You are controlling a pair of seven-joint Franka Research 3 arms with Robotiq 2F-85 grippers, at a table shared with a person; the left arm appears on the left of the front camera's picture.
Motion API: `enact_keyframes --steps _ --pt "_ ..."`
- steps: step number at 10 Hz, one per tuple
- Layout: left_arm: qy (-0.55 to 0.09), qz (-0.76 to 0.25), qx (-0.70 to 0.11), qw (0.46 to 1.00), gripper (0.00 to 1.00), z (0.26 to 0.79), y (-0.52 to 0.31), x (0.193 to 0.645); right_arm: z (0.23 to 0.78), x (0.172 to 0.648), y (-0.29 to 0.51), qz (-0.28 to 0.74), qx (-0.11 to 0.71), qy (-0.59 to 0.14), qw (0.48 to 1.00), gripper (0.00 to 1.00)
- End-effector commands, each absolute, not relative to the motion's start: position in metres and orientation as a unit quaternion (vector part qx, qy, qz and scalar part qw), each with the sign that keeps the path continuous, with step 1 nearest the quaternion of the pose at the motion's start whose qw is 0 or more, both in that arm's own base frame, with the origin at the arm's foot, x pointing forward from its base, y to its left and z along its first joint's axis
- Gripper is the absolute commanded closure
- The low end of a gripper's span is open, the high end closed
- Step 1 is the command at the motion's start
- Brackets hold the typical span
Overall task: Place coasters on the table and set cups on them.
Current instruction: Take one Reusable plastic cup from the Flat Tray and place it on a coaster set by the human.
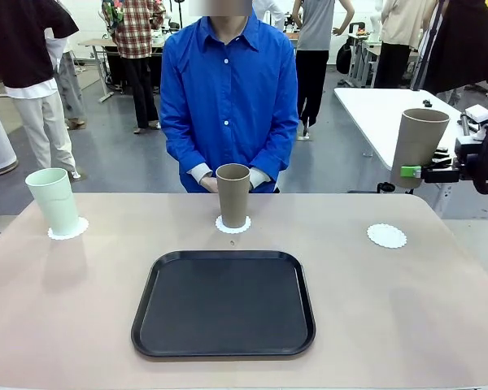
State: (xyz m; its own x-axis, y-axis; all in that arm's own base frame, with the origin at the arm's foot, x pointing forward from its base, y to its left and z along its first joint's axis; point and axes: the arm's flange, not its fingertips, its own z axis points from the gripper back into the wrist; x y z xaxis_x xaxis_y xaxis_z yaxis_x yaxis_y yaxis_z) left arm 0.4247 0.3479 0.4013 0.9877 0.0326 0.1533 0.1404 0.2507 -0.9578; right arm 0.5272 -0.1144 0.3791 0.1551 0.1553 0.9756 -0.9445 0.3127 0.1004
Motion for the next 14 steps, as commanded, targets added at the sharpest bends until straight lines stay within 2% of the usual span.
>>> enact_keyframes --steps 1,7,10,14 --pt "-0.070 -0.033 -0.609 0.789 0.00 0.403 0.348 0.424 0.374 0.522 -0.111 0.432 0.415 -0.488 0.635 0.19" --pt "-0.070 -0.033 -0.609 0.789 0.00 0.403 0.348 0.424 0.377 0.526 -0.114 0.425 0.406 -0.489 0.644 0.19" --pt "-0.070 -0.033 -0.609 0.789 0.00 0.403 0.348 0.424 0.353 0.531 -0.124 0.478 0.458 -0.473 0.581 0.19" --pt "-0.070 -0.033 -0.609 0.789 0.00 0.403 0.348 0.424 0.304 0.535 -0.136 0.504 0.470 -0.458 0.561 0.19"
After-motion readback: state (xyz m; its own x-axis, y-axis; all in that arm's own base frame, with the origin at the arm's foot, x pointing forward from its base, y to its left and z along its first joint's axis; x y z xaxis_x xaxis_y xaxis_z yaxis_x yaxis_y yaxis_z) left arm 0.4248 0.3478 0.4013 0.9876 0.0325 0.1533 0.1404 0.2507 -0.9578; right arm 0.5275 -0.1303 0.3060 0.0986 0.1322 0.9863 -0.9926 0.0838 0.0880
